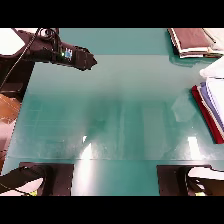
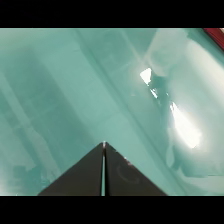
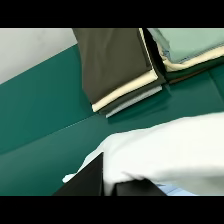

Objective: Fold the shirts.

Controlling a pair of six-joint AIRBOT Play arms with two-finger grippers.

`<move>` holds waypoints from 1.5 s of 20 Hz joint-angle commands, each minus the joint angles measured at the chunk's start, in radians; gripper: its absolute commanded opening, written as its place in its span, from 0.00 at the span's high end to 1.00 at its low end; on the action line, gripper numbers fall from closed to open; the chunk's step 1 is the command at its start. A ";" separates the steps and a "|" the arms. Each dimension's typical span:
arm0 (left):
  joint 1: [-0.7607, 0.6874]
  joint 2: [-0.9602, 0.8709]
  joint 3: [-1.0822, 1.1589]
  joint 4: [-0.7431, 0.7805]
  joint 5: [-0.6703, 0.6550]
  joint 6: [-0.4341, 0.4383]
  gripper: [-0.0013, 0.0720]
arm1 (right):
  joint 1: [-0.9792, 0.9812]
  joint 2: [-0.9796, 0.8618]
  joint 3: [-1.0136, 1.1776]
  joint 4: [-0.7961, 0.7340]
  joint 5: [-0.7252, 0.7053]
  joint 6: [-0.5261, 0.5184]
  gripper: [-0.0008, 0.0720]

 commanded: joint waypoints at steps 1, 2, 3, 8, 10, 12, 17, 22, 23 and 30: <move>0.000 0.001 0.000 0.002 0.000 0.019 0.94 | -0.073 0.090 -0.076 -0.028 0.059 -0.002 0.97; 0.000 0.001 0.000 0.002 0.000 0.019 0.94 | -0.097 0.113 -0.102 -0.085 0.084 -0.002 0.97; 0.000 0.001 0.000 0.002 0.000 0.020 0.94 | -0.116 0.135 -0.138 -0.151 0.095 -0.002 0.97; 0.000 0.001 0.000 0.002 -0.001 0.050 0.94 | -0.178 0.235 -0.405 -0.482 0.129 -0.008 0.97; 0.000 0.001 0.000 0.002 -0.001 0.055 0.94 | -0.199 0.266 -0.518 -0.582 0.128 -0.012 0.96; 0.000 0.001 0.000 0.002 0.000 0.056 0.94 | -0.228 0.284 -0.607 -0.641 0.125 -0.011 0.54; 0.000 0.001 0.000 0.001 0.002 0.056 0.94 | -0.248 0.306 -0.643 -0.556 0.111 -0.005 0.05; 0.000 0.001 0.000 0.003 0.011 0.056 0.94 | -0.001 0.306 -0.545 -0.221 0.108 -0.005 0.06; 0.001 0.001 0.000 0.011 0.012 0.057 0.94 | 0.076 0.306 -0.534 -0.185 0.104 -0.005 0.06; 0.003 0.001 0.001 0.029 0.011 0.056 0.94 | 0.536 0.306 -0.513 -0.183 0.040 -0.008 0.91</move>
